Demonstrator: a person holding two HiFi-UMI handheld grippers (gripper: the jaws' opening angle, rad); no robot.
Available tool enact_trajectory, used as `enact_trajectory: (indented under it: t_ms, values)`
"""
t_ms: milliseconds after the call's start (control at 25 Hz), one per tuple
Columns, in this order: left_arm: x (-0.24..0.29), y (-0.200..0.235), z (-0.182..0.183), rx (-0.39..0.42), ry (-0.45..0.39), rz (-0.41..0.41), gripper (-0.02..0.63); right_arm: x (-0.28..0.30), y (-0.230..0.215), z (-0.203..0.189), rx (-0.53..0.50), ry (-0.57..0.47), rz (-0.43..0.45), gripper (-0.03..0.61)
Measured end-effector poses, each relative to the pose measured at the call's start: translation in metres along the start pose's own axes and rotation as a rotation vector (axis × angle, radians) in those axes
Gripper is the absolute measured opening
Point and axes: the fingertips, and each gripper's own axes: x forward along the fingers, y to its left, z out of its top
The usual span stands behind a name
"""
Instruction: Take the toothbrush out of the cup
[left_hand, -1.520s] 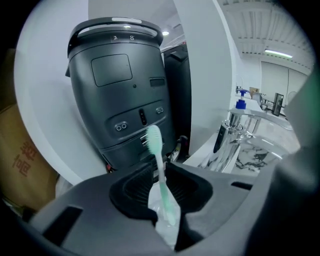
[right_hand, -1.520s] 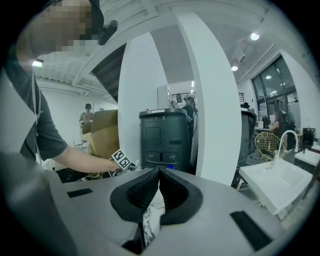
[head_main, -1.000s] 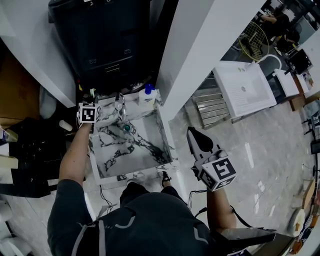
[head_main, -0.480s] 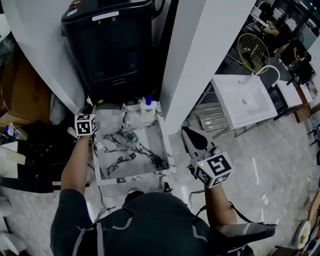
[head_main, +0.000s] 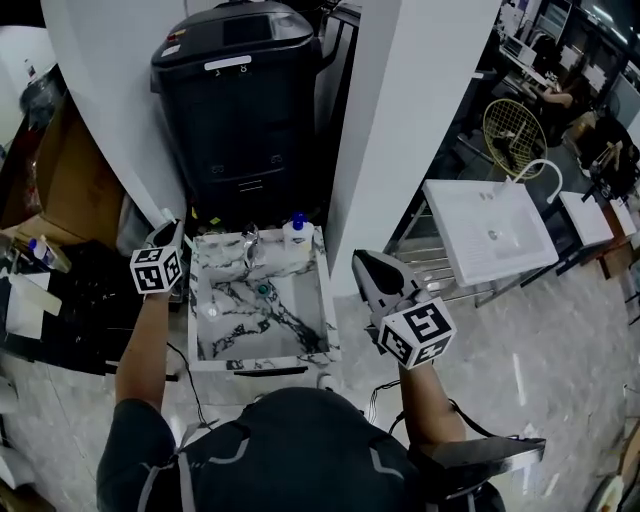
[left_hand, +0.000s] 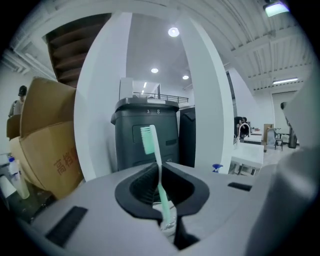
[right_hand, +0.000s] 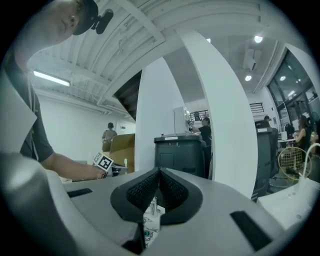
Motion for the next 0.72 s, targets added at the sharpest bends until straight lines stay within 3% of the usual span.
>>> enact_trajectory:
  t_ms: [440,720]
  values:
    - [-0.099,-0.030,0.064,-0.107,-0.175,-0.011,0.028,0.025,0.007,0.024,-0.016,-0.061,0.130,0.028]
    - [-0.153,-0.054,0.096,-0.076,-0.254,0.030,0.028,0.055,0.021,0.038,-0.017,-0.059,0.224,0.028]
